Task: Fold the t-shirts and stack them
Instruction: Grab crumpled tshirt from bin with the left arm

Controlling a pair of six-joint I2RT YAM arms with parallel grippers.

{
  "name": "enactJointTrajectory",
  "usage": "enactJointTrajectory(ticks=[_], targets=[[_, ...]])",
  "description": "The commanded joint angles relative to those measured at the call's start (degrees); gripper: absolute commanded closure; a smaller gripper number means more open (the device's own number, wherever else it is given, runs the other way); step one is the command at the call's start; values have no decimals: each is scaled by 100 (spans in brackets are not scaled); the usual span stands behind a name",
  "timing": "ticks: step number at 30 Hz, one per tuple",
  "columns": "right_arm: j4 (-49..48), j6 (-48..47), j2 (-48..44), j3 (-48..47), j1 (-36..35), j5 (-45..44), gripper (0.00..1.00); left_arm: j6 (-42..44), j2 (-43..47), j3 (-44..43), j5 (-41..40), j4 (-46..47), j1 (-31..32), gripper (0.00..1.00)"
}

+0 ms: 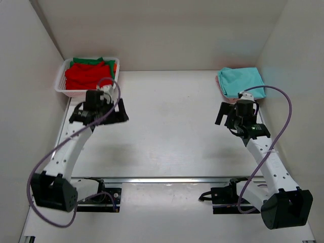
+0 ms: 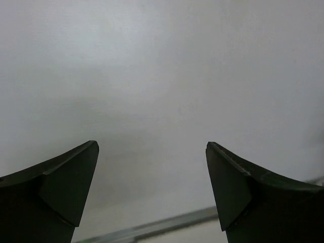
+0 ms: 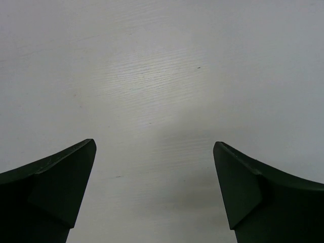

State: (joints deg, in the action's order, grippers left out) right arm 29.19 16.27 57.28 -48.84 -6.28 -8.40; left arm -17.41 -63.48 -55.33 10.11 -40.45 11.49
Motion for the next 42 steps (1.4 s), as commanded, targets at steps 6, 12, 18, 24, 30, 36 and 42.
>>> enactJointTrajectory(ticks=[6, 12, 18, 24, 30, 36, 42], targets=[[-388, 25, 301, -46, -286, 356, 1, 1178, -2370, -3879, -1417, -133, -234, 1], [-423, -168, 626, -240, -321, 436, 0, 318, -3555, -4598, -940, 968, -1130, 100], [-581, -344, 934, -231, -338, 559, 1, 440, -5154, -5680, -1607, 1205, -1368, 18], [-756, -344, 1171, -494, -207, 673, 1, 168, -6657, -6902, -1512, 1284, -1579, 11], [-801, -292, 1330, -653, -180, 796, 1, 36, -8203, -8642, -1889, 944, -1597, 20], [-818, -247, 1479, -645, -215, 788, 1, 27, -8120, -8873, -1881, 907, -1650, 86], [-1047, 156, 1146, 84, -312, 1156, 1, -17, -5198, -7205, -2004, 1275, -1054, 100]])
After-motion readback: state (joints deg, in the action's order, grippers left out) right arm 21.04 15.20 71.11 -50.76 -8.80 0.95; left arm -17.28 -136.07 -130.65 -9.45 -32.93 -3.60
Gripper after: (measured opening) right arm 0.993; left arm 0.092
